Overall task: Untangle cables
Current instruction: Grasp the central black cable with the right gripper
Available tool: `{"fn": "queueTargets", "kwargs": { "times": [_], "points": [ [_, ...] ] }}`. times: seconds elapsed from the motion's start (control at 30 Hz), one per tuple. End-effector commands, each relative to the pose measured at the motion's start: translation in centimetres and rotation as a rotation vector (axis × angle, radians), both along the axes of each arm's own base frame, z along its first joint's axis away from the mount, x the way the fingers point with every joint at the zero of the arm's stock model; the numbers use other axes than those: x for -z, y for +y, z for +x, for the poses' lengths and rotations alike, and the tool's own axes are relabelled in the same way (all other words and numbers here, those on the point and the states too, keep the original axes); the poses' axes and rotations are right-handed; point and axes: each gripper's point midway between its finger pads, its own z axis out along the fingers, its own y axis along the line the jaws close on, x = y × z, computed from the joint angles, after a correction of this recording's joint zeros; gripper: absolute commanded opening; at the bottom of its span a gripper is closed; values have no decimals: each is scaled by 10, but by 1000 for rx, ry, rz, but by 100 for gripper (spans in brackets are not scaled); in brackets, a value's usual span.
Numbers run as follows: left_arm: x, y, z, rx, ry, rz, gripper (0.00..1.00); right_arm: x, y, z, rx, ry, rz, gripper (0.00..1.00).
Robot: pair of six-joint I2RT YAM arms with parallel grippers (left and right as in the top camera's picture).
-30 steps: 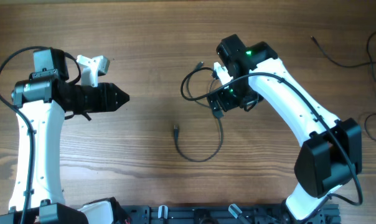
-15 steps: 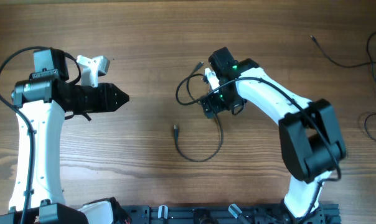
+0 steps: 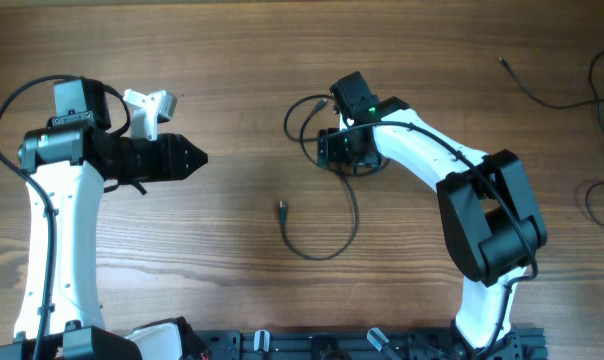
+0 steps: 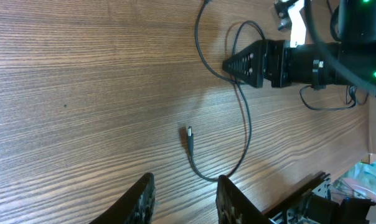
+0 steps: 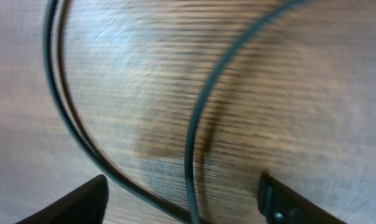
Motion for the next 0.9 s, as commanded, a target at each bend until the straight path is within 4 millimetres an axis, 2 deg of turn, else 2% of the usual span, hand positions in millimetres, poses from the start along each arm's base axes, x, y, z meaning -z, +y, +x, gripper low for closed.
{"fn": "queueTargets", "kwargs": {
  "times": [0.0, 0.13, 0.2, 0.3, 0.4, 0.5, 0.53, 0.67, 0.77, 0.83, 0.87],
  "points": [
    [-5, -2, -1, 17, -24, 10, 34, 20, 3, -9, 318, 122, 22, 73],
    [-5, -2, -1, 17, -24, 9, 34, 22, 1, -9, 544, 135, 5, 75],
    [-5, -2, -1, 18, -25, 10, 34, 23, -1, -10, 624, 125, -16, 84],
    [-5, -2, -1, 18, -24, 9, 34, 24, 8, -5, 445, 28, -47, 83],
    [-5, -2, -1, 18, -24, 8, 34, 28, 1, -4, 320, -9, -114, 75],
    [-6, -3, -1, 19, -26, 2, 34, 35, -26, -13, 224, 3, -250, 62],
    [-6, -3, -1, 19, -26, 2, 34, 37, -34, -17, 217, 17, -286, 60],
    [-6, -3, -1, 19, -27, 2, 34, 49, -73, -52, 138, 171, -457, 59],
    [-6, -3, 0, 19, -29, 3, 34, 56, -87, -71, 102, 252, -514, 57],
    [-6, -3, -1, 19, -27, 2, 34, 61, -89, -80, 92, 291, -525, 43],
    [-6, -3, -1, 19, -25, 2, 34, 63, -88, -83, 73, 308, -520, 25]
  ]
}}
